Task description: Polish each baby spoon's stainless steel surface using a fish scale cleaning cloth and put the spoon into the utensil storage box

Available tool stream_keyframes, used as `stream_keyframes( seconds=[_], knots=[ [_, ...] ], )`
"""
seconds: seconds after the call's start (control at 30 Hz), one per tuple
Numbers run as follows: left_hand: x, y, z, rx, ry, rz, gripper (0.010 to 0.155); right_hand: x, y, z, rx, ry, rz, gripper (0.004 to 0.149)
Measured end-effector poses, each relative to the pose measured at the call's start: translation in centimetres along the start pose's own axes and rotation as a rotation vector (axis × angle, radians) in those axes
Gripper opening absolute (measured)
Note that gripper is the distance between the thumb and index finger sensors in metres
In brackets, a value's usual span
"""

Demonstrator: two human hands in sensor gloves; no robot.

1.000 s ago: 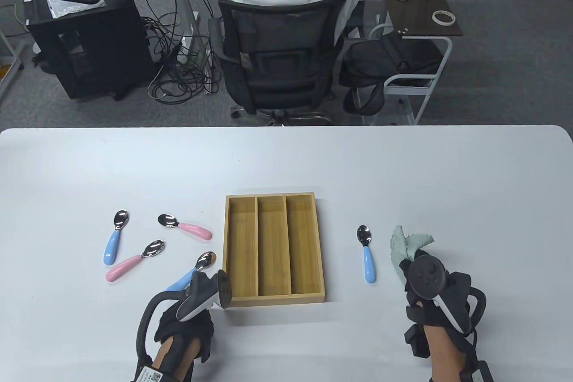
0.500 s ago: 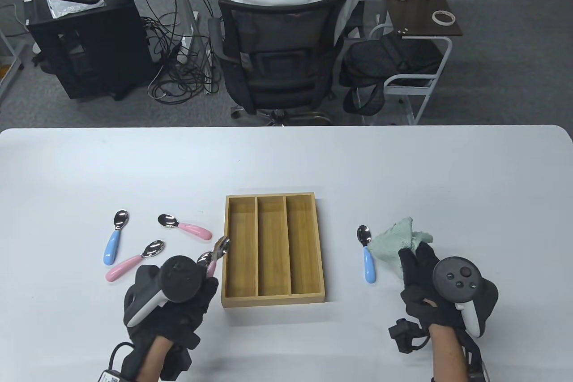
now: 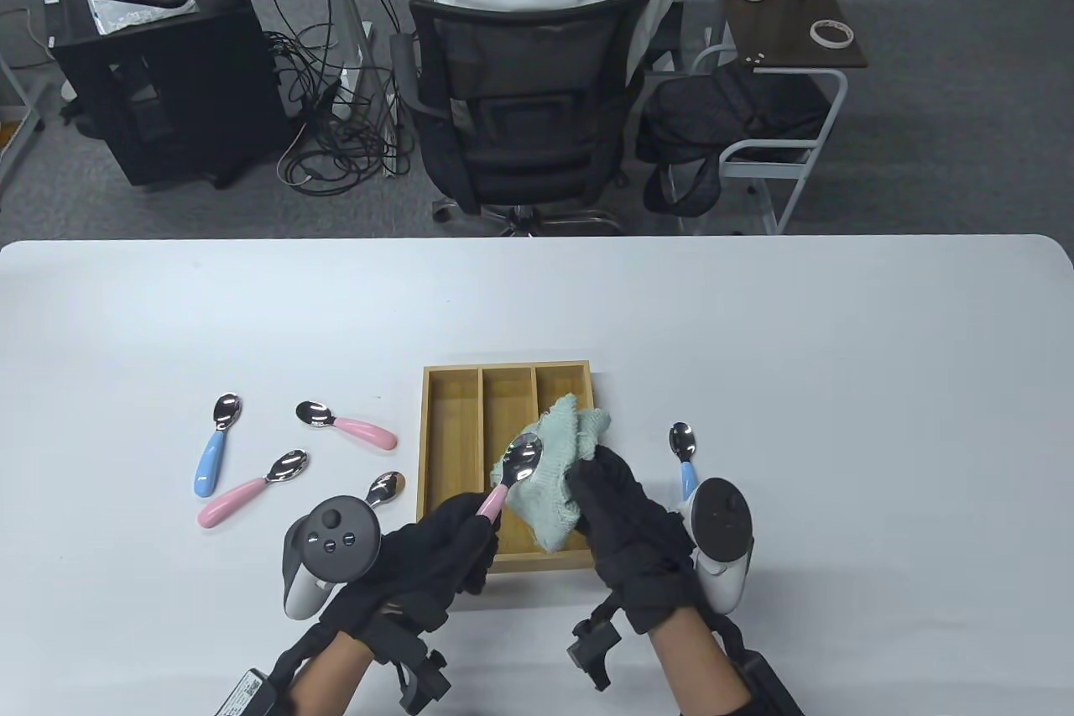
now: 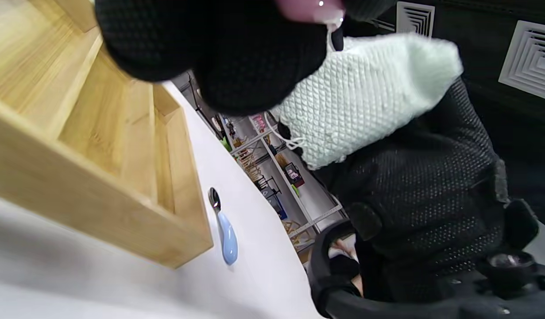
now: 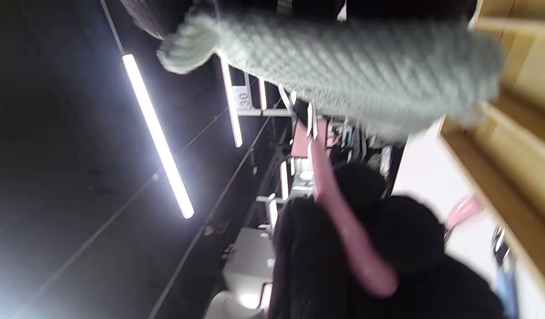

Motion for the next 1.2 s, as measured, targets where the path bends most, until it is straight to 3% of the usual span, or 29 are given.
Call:
stream_keyframes(
  seconds=[0.07,0.2,0.33,0.5,0.63,0.8,1.07,1.2],
  knots=[
    [-0.3,-0.8,-0.3,-0.014,0.019,-0.032,0.056,-0.4,0.1,-0.8,0.05,0.016,0.012,0.04],
    [-0.1,-1.8,0.0,0.017,-0.002,-0.091,0.055,-1.0,-1.1,-1.1,0.016,-0.002,-0.09,0.039],
    [0.0,-2.5,0.6,0.014,-0.032,-0.123,0.055,-1.0,-1.5,-1.2,-0.082,-0.01,-0.112,0.067],
    [0.1,-3.3,0.8,0.089,-0.031,-0.182,0.055,-0.8,-0.8,-1.6,-0.204,0.018,-0.041,0.076],
    [0.1,-3.9,1.0,0.126,-0.039,-0.214,0.055,-0.9,-0.7,-1.0,-0.327,-0.027,-0.089,0.072],
    [0.1,-3.6,0.9,0.109,-0.038,-0.198,0.055,-1.1,-0.9,-0.1,-0.471,-0.1,-0.087,0.056],
    [0.0,-3.5,0.5,0.118,-0.019,-0.211,0.055,-1.1,-0.8,-0.9,-0.226,-0.031,0.021,0.056],
    [0.0,-3.7,0.4,0.131,-0.017,-0.231,0.055,-1.0,-0.9,-1.1,-0.222,-0.024,0.02,0.062]
  ],
)
Point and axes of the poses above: the tracker on the back of each hand, its own z axis roughly to the thumb side, its own x axis roughly from the wrist to the fingertips, y = z × x, the point moved 1 cm from there along x, roughly from the wrist to the fingertips, and after that the axes turned 12 degrees about -y, right-handed, at the moved point
